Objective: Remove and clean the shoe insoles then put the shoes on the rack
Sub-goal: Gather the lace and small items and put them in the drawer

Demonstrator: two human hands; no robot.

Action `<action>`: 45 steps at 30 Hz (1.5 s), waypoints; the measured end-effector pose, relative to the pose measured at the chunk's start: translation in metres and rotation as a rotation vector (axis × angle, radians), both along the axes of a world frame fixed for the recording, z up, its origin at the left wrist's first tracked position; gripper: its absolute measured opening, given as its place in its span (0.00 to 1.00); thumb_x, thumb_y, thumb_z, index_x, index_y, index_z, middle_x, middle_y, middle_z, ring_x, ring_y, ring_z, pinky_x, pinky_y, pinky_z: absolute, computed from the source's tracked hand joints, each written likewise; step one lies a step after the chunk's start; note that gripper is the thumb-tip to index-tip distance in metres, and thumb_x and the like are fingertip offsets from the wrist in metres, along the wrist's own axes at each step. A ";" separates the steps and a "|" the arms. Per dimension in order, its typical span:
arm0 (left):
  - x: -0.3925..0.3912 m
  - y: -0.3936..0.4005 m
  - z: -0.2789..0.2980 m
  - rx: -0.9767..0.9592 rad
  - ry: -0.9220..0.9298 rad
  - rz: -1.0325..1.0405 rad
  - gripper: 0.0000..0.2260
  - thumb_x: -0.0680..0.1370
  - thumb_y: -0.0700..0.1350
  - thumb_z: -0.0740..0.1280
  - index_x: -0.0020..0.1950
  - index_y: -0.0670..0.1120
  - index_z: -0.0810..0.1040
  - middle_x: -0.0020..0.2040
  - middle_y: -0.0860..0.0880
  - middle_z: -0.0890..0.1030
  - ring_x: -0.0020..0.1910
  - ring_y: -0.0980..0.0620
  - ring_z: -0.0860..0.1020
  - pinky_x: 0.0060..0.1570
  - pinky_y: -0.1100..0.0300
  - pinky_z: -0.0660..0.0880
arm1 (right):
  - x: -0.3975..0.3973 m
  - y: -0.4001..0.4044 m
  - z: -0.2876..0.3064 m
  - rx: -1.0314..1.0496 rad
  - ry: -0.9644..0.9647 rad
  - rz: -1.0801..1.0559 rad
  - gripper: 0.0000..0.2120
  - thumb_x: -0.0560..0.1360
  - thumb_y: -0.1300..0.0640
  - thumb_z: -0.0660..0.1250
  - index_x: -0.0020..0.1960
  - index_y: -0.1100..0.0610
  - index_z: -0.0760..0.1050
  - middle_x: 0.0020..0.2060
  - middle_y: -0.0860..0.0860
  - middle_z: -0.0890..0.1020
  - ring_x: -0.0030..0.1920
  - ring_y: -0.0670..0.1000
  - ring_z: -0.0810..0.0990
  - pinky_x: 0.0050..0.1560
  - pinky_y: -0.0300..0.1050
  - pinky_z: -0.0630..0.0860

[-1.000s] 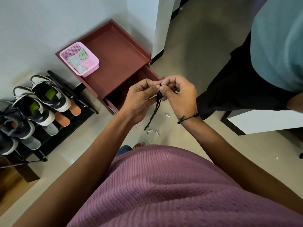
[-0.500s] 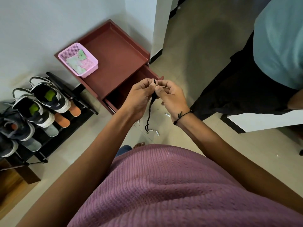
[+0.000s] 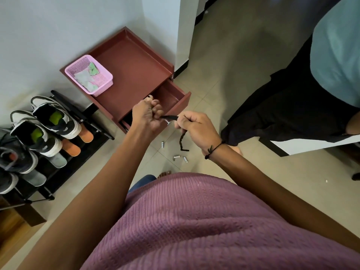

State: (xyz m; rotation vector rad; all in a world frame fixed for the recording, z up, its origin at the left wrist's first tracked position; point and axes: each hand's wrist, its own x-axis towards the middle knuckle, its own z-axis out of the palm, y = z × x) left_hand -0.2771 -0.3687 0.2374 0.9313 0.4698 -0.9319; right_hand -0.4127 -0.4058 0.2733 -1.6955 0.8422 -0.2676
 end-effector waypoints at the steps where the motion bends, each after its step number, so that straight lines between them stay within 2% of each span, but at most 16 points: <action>1: 0.005 0.001 -0.005 0.063 -0.050 -0.009 0.14 0.80 0.34 0.50 0.37 0.46 0.64 0.22 0.52 0.65 0.17 0.59 0.59 0.15 0.68 0.54 | -0.003 0.000 0.002 0.004 -0.039 -0.001 0.18 0.76 0.63 0.60 0.30 0.50 0.73 0.29 0.50 0.76 0.32 0.44 0.72 0.41 0.43 0.70; 7: 0.020 0.026 -0.041 0.496 -0.586 -0.193 0.13 0.81 0.36 0.52 0.41 0.48 0.67 0.31 0.50 0.68 0.25 0.58 0.64 0.21 0.68 0.61 | -0.015 0.001 0.029 0.065 -0.388 -0.083 0.14 0.73 0.59 0.58 0.30 0.51 0.73 0.27 0.44 0.73 0.32 0.42 0.70 0.40 0.37 0.67; 10: 0.019 0.044 -0.057 0.599 -0.698 -0.216 0.12 0.81 0.37 0.52 0.42 0.50 0.67 0.33 0.50 0.69 0.29 0.57 0.65 0.26 0.66 0.63 | -0.021 0.008 0.036 -0.049 -0.489 -0.100 0.14 0.75 0.61 0.56 0.32 0.54 0.71 0.29 0.45 0.72 0.31 0.42 0.68 0.37 0.32 0.67; 13: 0.015 0.043 -0.049 0.595 -0.791 -0.269 0.12 0.81 0.38 0.53 0.42 0.51 0.68 0.33 0.51 0.73 0.29 0.56 0.66 0.30 0.61 0.63 | -0.018 0.013 0.035 -0.151 -0.363 -0.105 0.15 0.75 0.60 0.56 0.31 0.49 0.69 0.26 0.40 0.72 0.31 0.40 0.69 0.36 0.30 0.64; 16: 0.000 0.034 -0.019 0.431 -0.912 -0.353 0.11 0.81 0.37 0.54 0.43 0.50 0.68 0.32 0.52 0.78 0.25 0.56 0.66 0.26 0.62 0.62 | -0.010 0.011 0.030 -0.238 -0.140 -0.077 0.18 0.76 0.63 0.58 0.29 0.50 0.68 0.23 0.39 0.72 0.28 0.40 0.70 0.31 0.31 0.62; 19: -0.026 0.026 0.018 0.194 -0.978 -0.452 0.11 0.82 0.35 0.51 0.44 0.46 0.66 0.37 0.46 0.79 0.22 0.60 0.69 0.22 0.67 0.63 | -0.004 0.011 0.020 -0.296 0.029 -0.068 0.14 0.76 0.65 0.58 0.33 0.62 0.73 0.27 0.49 0.76 0.30 0.48 0.71 0.33 0.42 0.67; 21: -0.043 0.023 0.029 0.170 -1.103 -0.549 0.09 0.81 0.36 0.51 0.46 0.46 0.67 0.37 0.49 0.77 0.25 0.60 0.69 0.25 0.67 0.65 | -0.002 0.010 0.014 -0.344 0.093 -0.072 0.12 0.76 0.63 0.59 0.37 0.66 0.75 0.31 0.58 0.78 0.34 0.55 0.74 0.37 0.48 0.69; 25: -0.054 0.024 0.024 0.257 -1.403 -0.623 0.05 0.78 0.38 0.52 0.48 0.44 0.67 0.33 0.54 0.69 0.28 0.60 0.68 0.29 0.69 0.64 | -0.003 0.008 0.014 -0.373 0.129 -0.069 0.13 0.77 0.60 0.59 0.38 0.66 0.74 0.31 0.58 0.76 0.36 0.56 0.73 0.38 0.49 0.69; 27: -0.053 0.024 0.020 0.279 -1.483 -0.604 0.07 0.77 0.42 0.51 0.49 0.43 0.67 0.31 0.55 0.68 0.27 0.56 0.68 0.29 0.62 0.64 | -0.007 0.010 0.016 -0.326 0.076 -0.082 0.12 0.76 0.62 0.60 0.34 0.63 0.73 0.28 0.52 0.74 0.33 0.50 0.71 0.34 0.42 0.66; 29: -0.050 0.023 0.012 0.323 -1.581 -0.605 0.08 0.75 0.41 0.52 0.49 0.39 0.67 0.30 0.54 0.67 0.28 0.45 0.69 0.29 0.56 0.66 | -0.015 0.012 0.018 -0.248 -0.087 -0.124 0.15 0.75 0.64 0.59 0.30 0.55 0.71 0.26 0.44 0.73 0.31 0.43 0.70 0.34 0.35 0.66; 31: -0.044 0.020 0.000 0.389 -1.634 -0.626 0.06 0.76 0.37 0.56 0.51 0.37 0.67 0.30 0.56 0.66 0.30 0.37 0.71 0.29 0.52 0.66 | -0.023 0.016 0.022 -0.178 -0.229 -0.163 0.16 0.74 0.64 0.58 0.31 0.51 0.70 0.25 0.40 0.73 0.30 0.40 0.70 0.34 0.31 0.65; 33: -0.041 0.016 -0.013 0.494 -1.653 -0.664 0.07 0.75 0.34 0.60 0.52 0.39 0.67 0.30 0.56 0.65 0.31 0.37 0.72 0.30 0.55 0.64 | -0.027 0.020 0.027 -0.107 -0.321 -0.205 0.15 0.75 0.62 0.57 0.31 0.50 0.70 0.24 0.40 0.72 0.29 0.41 0.66 0.33 0.32 0.64; 37: -0.037 0.014 -0.034 0.691 -1.653 -0.791 0.07 0.78 0.40 0.62 0.53 0.44 0.66 0.32 0.51 0.72 0.31 0.41 0.75 0.30 0.57 0.65 | -0.028 0.026 0.041 -0.088 -0.456 -0.235 0.14 0.76 0.57 0.58 0.32 0.49 0.71 0.25 0.53 0.67 0.28 0.52 0.61 0.30 0.39 0.60; 40: -0.031 0.019 -0.040 0.806 -1.689 -0.881 0.08 0.79 0.43 0.62 0.54 0.45 0.65 0.32 0.48 0.74 0.30 0.42 0.75 0.30 0.55 0.69 | -0.030 0.028 0.048 -0.105 -0.481 -0.253 0.14 0.76 0.61 0.57 0.33 0.52 0.70 0.26 0.58 0.66 0.28 0.54 0.60 0.29 0.44 0.59; 42: -0.028 0.022 -0.042 0.844 -1.688 -0.908 0.07 0.79 0.41 0.60 0.56 0.44 0.65 0.33 0.46 0.74 0.30 0.42 0.74 0.32 0.53 0.71 | -0.031 0.029 0.049 -0.118 -0.476 -0.262 0.13 0.76 0.58 0.58 0.33 0.52 0.71 0.26 0.64 0.65 0.28 0.55 0.60 0.29 0.44 0.59; 45: -0.024 0.026 -0.045 0.903 -1.657 -0.928 0.08 0.79 0.40 0.59 0.57 0.43 0.65 0.33 0.46 0.73 0.28 0.45 0.70 0.30 0.55 0.68 | -0.032 0.029 0.050 -0.144 -0.470 -0.259 0.12 0.75 0.53 0.58 0.34 0.51 0.72 0.26 0.64 0.66 0.28 0.58 0.61 0.28 0.44 0.61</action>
